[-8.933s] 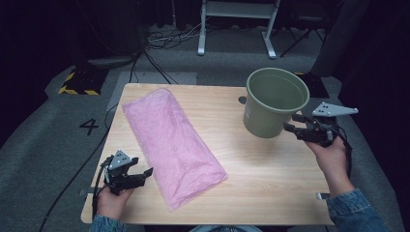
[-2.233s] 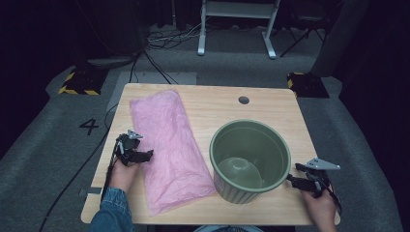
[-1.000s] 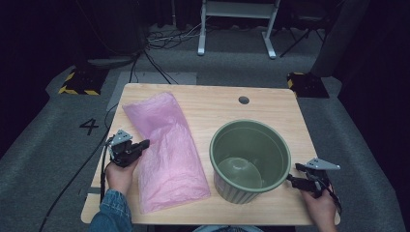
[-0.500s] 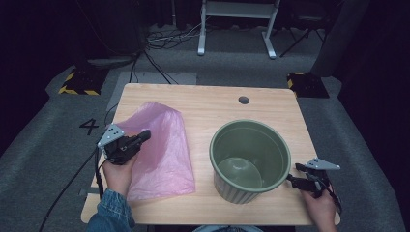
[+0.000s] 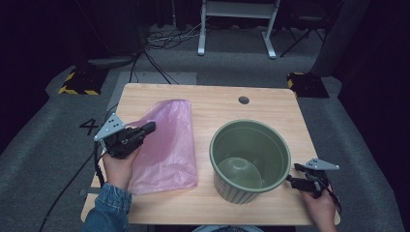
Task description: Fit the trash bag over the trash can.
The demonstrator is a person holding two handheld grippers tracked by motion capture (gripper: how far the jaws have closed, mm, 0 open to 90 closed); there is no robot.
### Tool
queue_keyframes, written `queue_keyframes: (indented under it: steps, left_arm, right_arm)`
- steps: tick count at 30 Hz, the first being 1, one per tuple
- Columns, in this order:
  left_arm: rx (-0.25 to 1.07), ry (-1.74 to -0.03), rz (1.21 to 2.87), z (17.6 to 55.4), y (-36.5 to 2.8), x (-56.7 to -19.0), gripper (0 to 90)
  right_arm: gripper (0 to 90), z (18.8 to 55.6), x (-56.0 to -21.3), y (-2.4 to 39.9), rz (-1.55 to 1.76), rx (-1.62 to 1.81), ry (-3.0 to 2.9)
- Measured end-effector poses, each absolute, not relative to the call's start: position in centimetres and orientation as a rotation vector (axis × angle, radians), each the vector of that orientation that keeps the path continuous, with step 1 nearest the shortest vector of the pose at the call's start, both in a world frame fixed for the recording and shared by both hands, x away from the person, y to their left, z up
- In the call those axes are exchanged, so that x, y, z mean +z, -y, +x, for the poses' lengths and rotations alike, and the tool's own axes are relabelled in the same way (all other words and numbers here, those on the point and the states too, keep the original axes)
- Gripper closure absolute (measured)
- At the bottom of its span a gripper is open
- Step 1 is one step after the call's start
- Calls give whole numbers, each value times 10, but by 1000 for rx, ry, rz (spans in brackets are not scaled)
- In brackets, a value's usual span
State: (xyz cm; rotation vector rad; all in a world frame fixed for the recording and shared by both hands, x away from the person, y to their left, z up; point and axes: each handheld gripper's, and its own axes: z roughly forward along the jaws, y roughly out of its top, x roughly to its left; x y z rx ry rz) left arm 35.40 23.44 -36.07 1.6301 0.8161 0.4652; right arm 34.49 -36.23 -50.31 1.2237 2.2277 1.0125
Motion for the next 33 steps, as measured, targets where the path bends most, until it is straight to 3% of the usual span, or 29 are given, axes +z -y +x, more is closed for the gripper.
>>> queue_keyframes:
  steps: [18,33]
  left_arm:
    - [370,-602,1670,365,-228,-308,895]
    - [372,-507,1649,366,-223,-257,895]
  right_arm:
    - [326,345,-503,360,1186,1026,-2258]
    - [326,345,-503,359,1180,1028,-2264]
